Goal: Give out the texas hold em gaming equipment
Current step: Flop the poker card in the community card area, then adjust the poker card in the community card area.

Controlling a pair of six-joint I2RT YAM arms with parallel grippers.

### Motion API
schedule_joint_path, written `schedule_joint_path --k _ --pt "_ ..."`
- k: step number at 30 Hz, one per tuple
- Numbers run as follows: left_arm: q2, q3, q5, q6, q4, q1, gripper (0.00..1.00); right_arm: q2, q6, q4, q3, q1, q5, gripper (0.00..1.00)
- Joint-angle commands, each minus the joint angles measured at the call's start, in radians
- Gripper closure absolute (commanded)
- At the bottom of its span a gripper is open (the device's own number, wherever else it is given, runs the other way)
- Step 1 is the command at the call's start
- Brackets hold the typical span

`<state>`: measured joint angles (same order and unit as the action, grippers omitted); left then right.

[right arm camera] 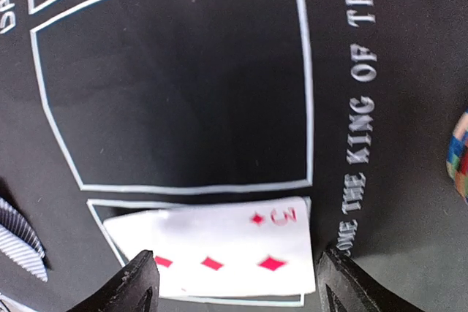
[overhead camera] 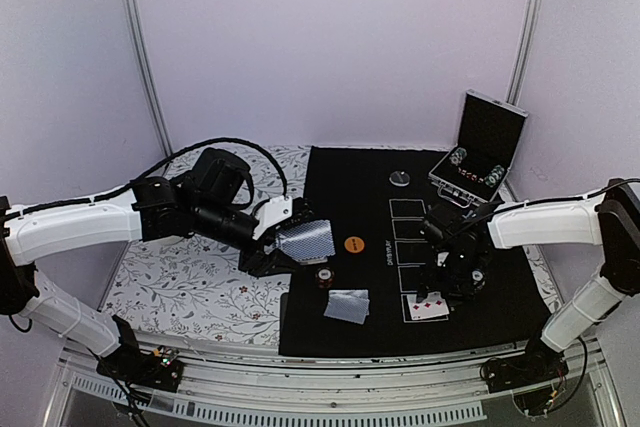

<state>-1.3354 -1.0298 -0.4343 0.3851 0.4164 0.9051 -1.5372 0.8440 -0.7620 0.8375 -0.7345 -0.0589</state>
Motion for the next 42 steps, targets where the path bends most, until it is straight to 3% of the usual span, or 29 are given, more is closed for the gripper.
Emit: schedule_joint_path --k 1,10,22,28,32,34,36,39,42 --pt "0.014 -0.009 -0.011 0.007 -0.006 0.009 0.41 -0.065 -0.013 0.045 -0.009 0.007 0.002 0.23" --pt "0.013 -0.005 -0.006 0.012 -0.005 0.010 0.42 -0.095 0.006 -0.040 0.047 -0.069 -0.004 0.27" --pt "0.012 -0.005 -0.009 0.013 -0.005 0.010 0.41 -0.103 0.015 -0.083 0.064 -0.075 0.049 0.27" --pt "0.012 -0.004 -0.010 0.015 -0.005 0.009 0.41 -0.096 -0.008 -0.174 0.148 -0.082 0.103 0.20" --pt "0.012 -0.003 -0.016 0.018 -0.004 0.009 0.41 -0.017 -0.052 -0.232 0.290 -0.135 0.169 0.08" --pt "0.014 -0.004 -0.016 0.020 -0.002 0.009 0.42 0.046 -0.111 -0.151 0.356 -0.172 0.150 0.00" --pt "0.013 -0.004 -0.013 0.023 -0.001 0.009 0.42 0.122 -0.178 0.028 0.357 -0.187 0.027 0.01" --pt "0.015 -0.003 -0.010 0.027 0.000 0.010 0.42 0.218 -0.253 0.396 0.247 -0.189 -0.202 0.01" --pt "0.013 -0.004 -0.008 0.029 0.000 0.009 0.41 0.246 -0.267 0.654 0.178 -0.192 -0.327 0.01"
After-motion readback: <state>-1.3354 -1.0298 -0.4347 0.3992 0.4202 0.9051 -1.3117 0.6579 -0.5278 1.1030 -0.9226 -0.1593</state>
